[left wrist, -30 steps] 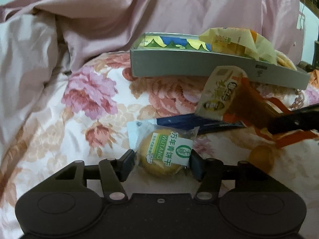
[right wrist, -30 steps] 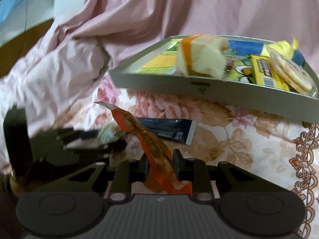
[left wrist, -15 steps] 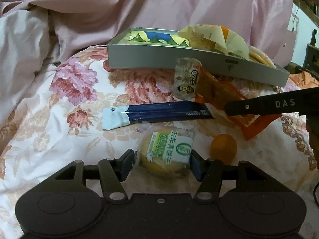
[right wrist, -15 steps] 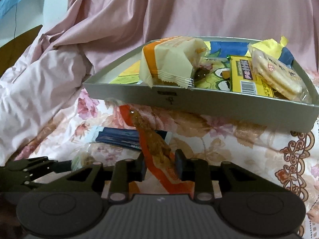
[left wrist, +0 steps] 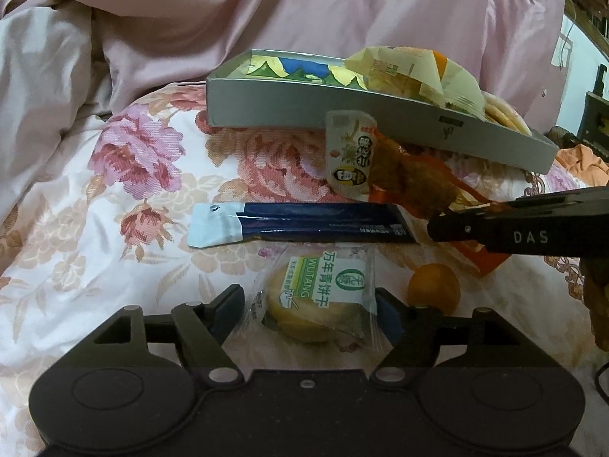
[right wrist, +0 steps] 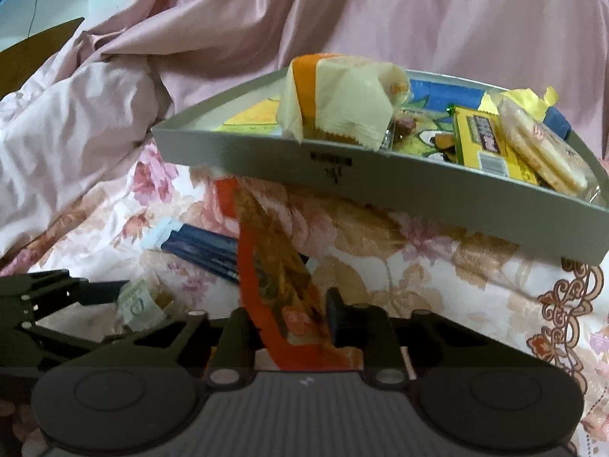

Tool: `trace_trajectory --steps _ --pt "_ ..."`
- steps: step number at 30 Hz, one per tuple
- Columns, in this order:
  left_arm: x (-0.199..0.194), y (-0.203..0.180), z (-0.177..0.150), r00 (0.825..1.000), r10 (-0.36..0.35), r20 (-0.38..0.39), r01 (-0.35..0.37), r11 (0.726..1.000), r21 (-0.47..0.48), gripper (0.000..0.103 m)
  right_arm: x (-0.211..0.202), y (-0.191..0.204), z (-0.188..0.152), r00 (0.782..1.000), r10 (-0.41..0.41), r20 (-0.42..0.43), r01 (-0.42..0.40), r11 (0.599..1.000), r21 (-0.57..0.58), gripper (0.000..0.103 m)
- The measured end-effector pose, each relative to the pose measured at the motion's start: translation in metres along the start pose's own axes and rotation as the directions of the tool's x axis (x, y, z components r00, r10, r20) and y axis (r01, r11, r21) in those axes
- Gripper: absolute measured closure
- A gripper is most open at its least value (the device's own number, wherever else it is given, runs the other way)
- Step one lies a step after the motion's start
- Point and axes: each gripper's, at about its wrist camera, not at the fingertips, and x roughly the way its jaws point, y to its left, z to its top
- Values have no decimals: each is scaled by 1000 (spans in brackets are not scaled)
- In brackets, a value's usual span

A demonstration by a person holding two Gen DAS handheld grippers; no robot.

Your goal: Organize snacks

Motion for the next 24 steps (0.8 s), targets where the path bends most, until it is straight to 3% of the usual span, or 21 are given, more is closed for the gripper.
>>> trace_trajectory --steps 7,24 --pt "-1 1 0 1000 15 13 -15 1000 -6 43 -3 7 -1 1000 3 22 -2 999 -44 88" --pt "-13 8 0 992 70 108 -59 994 -97 48 -10 40 -9 994 12 112 15 971 -237 95"
